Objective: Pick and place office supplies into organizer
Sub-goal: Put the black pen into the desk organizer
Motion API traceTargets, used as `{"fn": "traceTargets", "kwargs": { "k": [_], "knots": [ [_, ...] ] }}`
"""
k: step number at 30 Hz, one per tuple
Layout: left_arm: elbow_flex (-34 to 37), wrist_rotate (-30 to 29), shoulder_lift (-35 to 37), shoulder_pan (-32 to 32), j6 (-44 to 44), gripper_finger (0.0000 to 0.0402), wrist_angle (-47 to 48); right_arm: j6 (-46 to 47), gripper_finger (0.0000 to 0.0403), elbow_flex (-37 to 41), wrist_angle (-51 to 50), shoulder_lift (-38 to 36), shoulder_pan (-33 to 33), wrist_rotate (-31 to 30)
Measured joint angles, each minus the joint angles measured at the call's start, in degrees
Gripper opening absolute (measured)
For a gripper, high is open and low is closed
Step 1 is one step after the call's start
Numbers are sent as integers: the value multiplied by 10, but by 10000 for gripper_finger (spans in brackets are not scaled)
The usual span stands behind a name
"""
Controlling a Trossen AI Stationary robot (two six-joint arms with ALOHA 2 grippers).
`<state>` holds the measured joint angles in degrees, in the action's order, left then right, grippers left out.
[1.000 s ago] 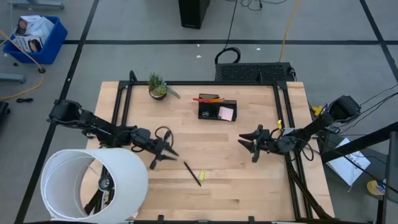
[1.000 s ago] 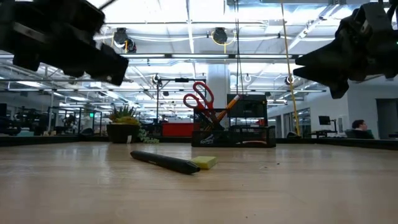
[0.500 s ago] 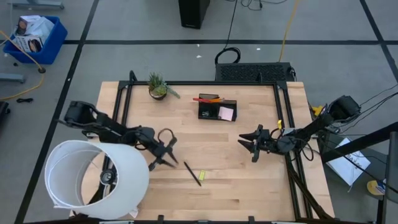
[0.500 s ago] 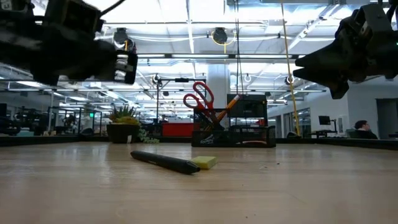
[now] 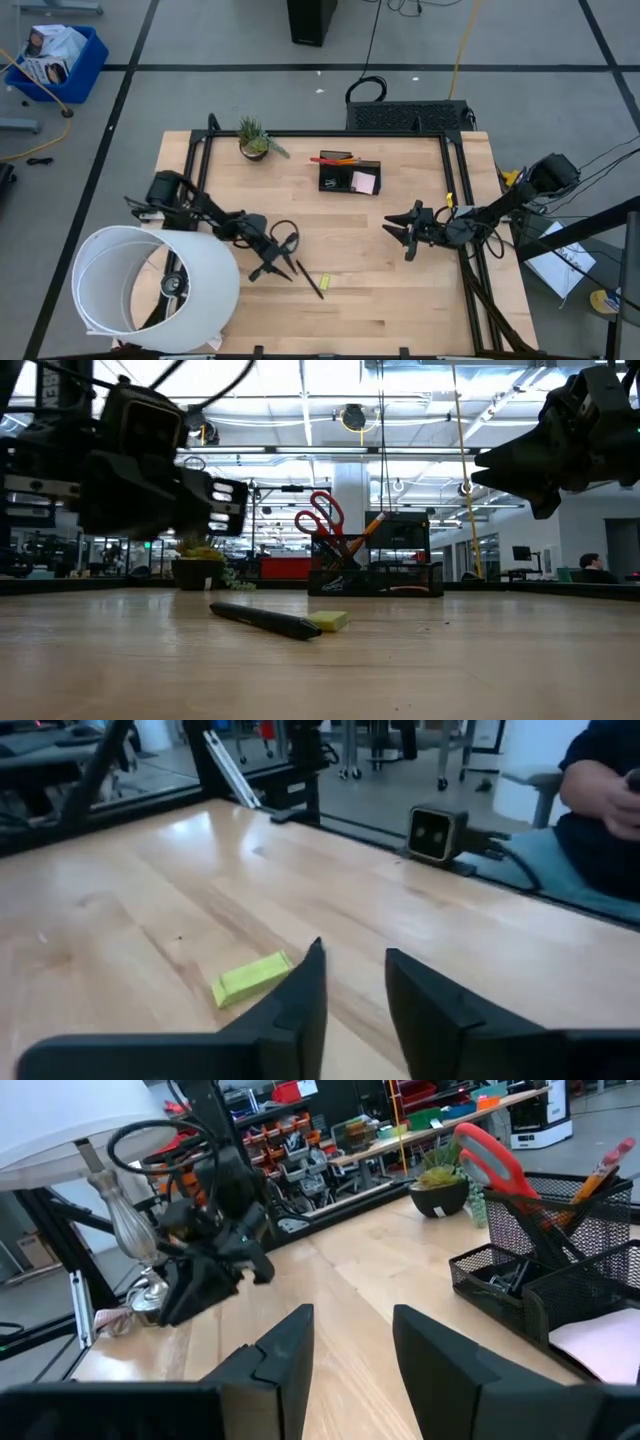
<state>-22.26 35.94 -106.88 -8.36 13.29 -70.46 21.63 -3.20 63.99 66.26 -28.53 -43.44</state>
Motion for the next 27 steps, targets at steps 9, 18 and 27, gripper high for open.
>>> {"fn": "traceTargets", "kwargs": {
  "k": [9,18,27],
  "knots": [
    [-54,45,-75,21,-9,211,-2,0,132,0,-1,0,0,0],
    [-59,36,-127,43,2,230,0,0,132,0,5,0,0,0],
    [-63,15,-128,43,31,230,29,0,132,0,5,0,0,0]
  ]
}}
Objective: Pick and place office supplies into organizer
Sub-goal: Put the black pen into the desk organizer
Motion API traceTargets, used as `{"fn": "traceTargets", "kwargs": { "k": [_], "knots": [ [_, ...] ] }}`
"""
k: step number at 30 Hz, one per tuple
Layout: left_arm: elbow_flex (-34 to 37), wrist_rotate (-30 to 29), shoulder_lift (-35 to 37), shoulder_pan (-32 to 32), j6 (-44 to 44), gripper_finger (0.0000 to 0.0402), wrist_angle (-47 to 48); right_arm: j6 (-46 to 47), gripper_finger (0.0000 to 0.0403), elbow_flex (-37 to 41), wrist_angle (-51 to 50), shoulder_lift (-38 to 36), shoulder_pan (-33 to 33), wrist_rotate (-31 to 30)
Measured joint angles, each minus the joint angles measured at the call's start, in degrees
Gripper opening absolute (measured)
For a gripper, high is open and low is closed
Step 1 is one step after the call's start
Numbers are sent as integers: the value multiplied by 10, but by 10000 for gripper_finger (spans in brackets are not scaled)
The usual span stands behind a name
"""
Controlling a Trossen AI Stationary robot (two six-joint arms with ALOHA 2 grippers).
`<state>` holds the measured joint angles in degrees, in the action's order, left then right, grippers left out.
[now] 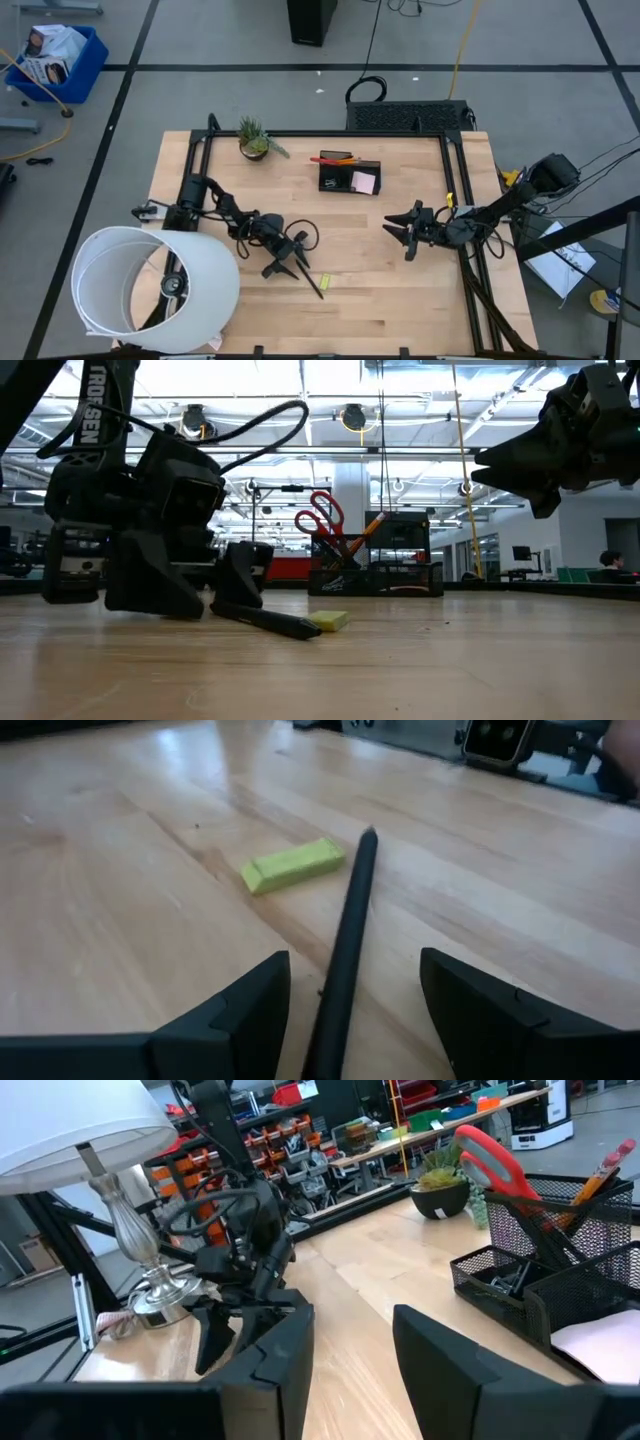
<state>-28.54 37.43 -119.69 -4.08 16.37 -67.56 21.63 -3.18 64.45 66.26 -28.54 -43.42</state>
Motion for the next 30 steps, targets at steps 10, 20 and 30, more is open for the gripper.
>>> {"fn": "traceTargets", "kwargs": {
  "k": [10,20,30],
  "knots": [
    [-24,-4,0,-6,7,225,37,0,132,0,0,0,0,0],
    [-24,-18,0,-12,5,124,38,0,132,0,0,0,0,0],
    [-24,-59,1,-22,-10,43,36,0,132,0,0,0,0,0]
  ]
}}
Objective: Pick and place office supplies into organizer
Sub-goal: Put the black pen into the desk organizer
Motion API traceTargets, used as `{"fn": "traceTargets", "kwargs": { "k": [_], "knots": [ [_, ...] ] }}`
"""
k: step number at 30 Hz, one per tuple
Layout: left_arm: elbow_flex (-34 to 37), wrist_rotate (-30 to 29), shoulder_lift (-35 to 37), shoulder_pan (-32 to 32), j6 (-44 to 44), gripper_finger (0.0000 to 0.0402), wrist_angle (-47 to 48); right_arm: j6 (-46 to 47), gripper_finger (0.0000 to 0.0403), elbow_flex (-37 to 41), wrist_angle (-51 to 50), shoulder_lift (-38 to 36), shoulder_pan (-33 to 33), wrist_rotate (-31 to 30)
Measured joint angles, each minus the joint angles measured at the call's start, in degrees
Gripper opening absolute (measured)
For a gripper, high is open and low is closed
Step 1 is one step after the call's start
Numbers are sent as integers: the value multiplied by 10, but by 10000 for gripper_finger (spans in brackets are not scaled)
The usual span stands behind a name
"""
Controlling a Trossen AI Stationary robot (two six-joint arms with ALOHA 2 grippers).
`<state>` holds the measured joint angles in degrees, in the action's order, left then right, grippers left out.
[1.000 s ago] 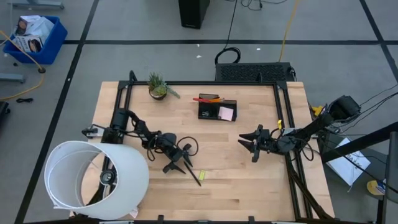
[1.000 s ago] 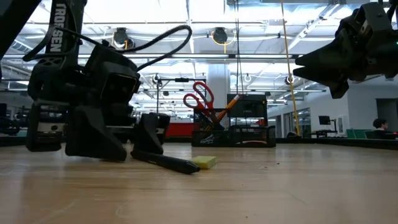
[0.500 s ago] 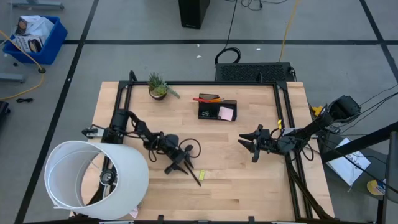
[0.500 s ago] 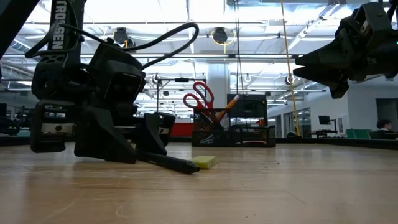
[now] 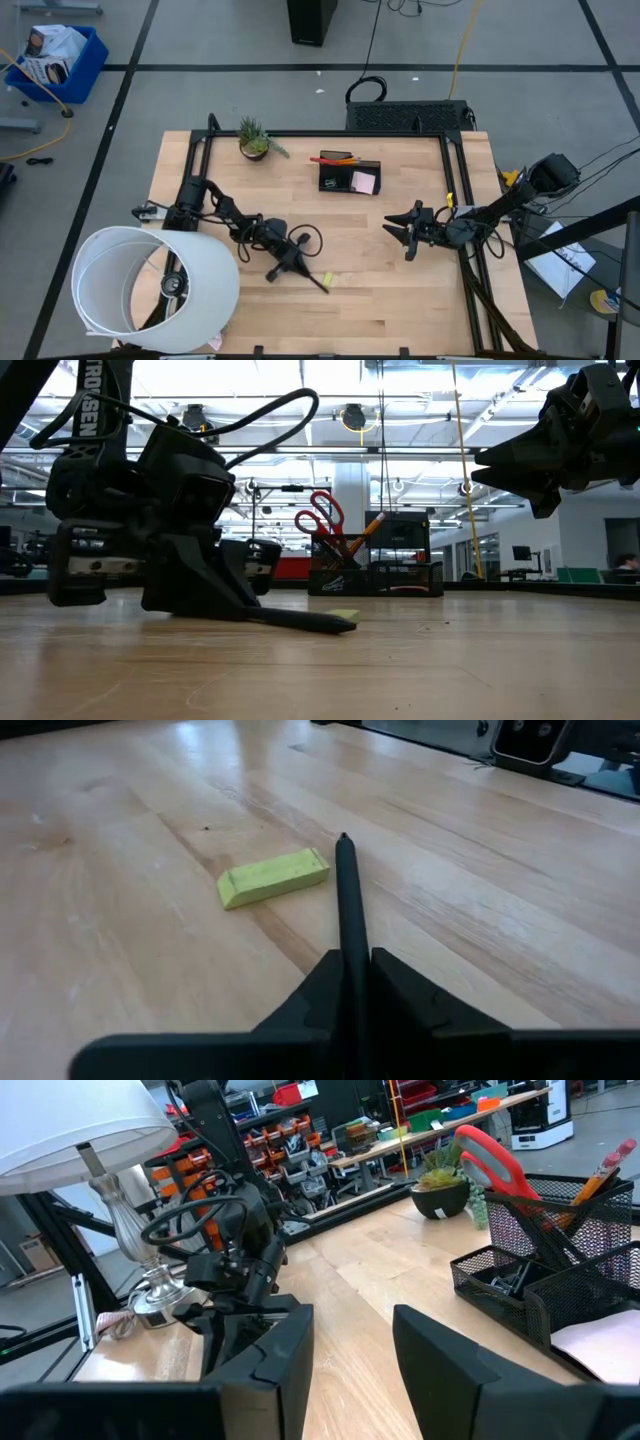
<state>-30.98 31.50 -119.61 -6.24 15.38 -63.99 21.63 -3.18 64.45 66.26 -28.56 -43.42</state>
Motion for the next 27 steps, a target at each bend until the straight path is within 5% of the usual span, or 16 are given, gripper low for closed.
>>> {"fn": "traceTargets", "kwargs": {
  "k": [27],
  "knots": [
    [-4,-67,-1,11,-189,52,-69,0,132,0,0,0,0,0]
  ]
}}
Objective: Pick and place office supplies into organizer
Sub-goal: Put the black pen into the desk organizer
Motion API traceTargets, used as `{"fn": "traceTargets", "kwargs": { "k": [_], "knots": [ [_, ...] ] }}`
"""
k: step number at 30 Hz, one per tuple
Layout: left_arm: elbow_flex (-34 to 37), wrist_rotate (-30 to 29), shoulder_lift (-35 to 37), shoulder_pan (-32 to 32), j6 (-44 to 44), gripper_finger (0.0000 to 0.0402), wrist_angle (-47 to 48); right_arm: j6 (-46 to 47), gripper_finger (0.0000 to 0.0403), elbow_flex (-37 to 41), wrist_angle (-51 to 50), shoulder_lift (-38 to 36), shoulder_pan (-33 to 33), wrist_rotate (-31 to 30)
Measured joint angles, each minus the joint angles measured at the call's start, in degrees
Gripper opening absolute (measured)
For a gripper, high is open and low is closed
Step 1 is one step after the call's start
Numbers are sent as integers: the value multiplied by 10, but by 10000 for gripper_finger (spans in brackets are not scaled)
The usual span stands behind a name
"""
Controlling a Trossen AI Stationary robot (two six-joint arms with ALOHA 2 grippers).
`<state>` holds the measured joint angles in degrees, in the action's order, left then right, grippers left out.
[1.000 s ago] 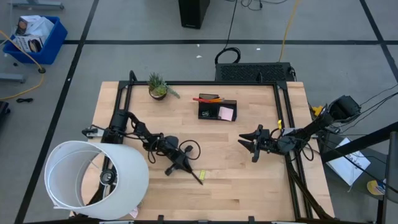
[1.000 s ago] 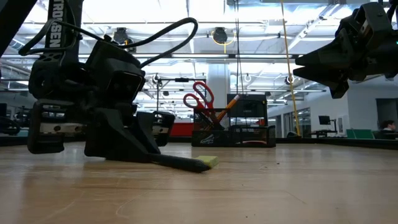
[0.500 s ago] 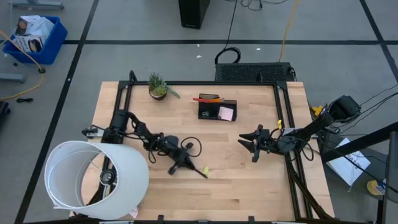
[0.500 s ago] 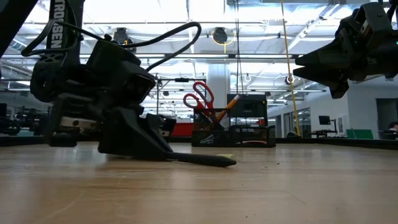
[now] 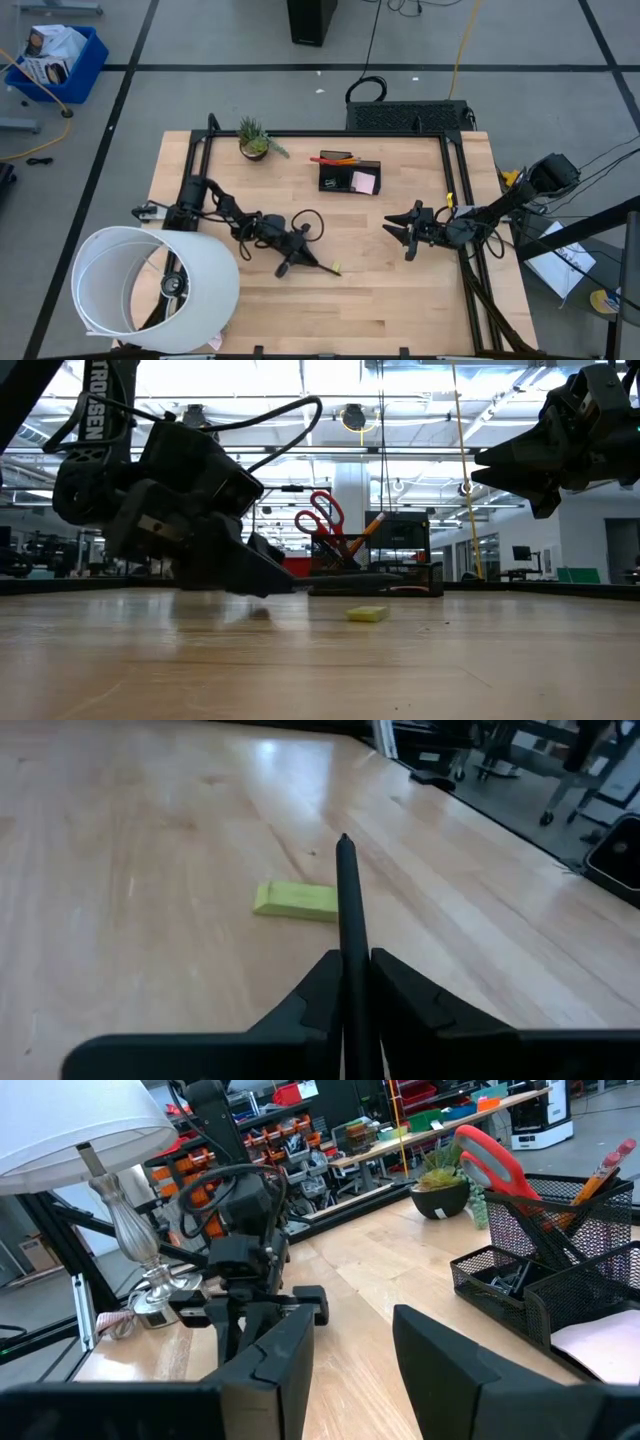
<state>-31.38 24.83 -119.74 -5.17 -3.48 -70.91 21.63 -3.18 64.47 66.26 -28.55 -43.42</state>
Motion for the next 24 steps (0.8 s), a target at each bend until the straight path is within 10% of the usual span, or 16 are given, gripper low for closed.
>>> {"fn": "traceTargets", "kwargs": {
  "k": [13,24],
  "knots": [
    [0,-15,23,27,-72,45,18,0,132,0,0,0,0,0],
    [-10,-145,264,48,-5,40,343,0,132,0,0,0,0,0]
  ]
}}
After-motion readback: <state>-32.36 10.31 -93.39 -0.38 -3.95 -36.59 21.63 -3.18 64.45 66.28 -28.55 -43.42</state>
